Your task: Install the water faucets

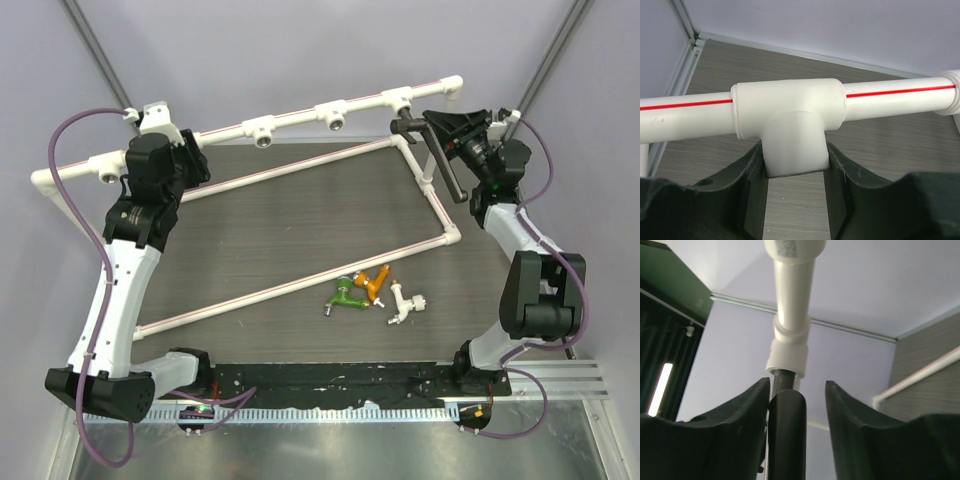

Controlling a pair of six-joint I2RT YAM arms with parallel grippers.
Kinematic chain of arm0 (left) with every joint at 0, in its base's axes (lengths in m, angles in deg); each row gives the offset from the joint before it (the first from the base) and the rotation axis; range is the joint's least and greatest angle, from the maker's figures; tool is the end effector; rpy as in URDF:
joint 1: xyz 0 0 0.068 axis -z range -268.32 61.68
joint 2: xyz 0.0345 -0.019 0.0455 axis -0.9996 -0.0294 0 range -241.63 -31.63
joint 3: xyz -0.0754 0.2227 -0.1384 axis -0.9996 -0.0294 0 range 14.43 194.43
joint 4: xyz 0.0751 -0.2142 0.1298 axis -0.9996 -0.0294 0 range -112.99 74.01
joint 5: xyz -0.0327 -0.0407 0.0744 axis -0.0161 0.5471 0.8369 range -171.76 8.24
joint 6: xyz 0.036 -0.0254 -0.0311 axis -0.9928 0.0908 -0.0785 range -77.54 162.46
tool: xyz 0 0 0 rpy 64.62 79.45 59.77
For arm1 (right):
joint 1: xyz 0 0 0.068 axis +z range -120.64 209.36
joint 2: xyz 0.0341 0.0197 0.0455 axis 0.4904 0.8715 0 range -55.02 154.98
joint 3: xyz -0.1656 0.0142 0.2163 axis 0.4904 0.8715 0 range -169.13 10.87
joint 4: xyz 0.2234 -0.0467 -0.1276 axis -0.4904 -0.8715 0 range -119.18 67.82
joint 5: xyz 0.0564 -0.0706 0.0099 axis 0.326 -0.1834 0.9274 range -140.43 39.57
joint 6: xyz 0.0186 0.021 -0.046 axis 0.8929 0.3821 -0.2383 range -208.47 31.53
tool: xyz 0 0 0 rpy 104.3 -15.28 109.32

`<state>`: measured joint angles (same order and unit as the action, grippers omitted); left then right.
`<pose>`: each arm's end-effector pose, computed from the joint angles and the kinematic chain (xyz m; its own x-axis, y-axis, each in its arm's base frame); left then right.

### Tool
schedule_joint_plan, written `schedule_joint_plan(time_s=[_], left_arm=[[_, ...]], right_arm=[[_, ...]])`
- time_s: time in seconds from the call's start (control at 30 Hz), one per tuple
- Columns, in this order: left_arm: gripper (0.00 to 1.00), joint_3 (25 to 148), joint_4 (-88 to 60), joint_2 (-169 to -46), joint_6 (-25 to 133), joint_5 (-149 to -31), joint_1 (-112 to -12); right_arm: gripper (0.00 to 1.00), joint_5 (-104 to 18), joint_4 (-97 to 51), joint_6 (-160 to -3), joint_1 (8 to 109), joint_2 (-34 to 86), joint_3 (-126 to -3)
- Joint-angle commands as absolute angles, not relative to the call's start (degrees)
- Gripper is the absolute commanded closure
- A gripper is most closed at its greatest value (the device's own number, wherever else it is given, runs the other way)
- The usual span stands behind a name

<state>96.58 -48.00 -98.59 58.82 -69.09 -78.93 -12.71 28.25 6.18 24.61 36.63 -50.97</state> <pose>0.2396 -0.0317 0.4472 -0.2605 -0.2354 -0.9363 -0.1265 0.9698 -0.2086 0.3663 -0.0086 0.3437 -0.5318 0.8354 -0.1388 -0.3089 -0.0387 0.9503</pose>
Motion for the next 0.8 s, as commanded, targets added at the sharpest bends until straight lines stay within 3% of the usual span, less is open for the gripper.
schedule_joint_plan(time_s=[0.0, 0.03, 0.13, 0.3, 0.4, 0.6, 0.77], left_arm=[[1.00, 97.6, -45.0, -96.8, 58.5, -60.3, -81.8], [1.00, 97.6, -45.0, -96.8, 58.5, -60.3, -81.8], [1.00, 97.6, -45.0, -96.8, 58.5, -60.3, -81.8], [1.00, 97.6, -45.0, -97.0, 58.6, -60.8, -81.9], [1.00, 97.6, -45.1, -97.1, 58.7, -60.8, -82.0], [1.00, 97.6, -45.0, -97.0, 58.8, -60.8, -82.1], [1.00, 97.6, -45.1, -97.1, 58.7, -60.8, -82.1]], right_arm=[[0.40, -13.3, 11.5, -11.7, 22.0, 30.9, -54.1], [0.30, -14.4, 7.0, -16.8, 21.9, 29.5, -55.4], [0.20, -21.4, -10.7, -33.8, 21.9, 23.8, -60.3], [0.16, -32.1, -30.1, -56.4, 22.5, 18.6, -67.3], [0.15, -36.7, -33.7, -65.2, 25.6, 15.5, -69.1], [0.15, -52.6, -33.5, -91.0, 43.7, 10.5, -68.6], [0.15, -55.8, -31.9, -106.0, 51.8, 9.6, -67.9]])
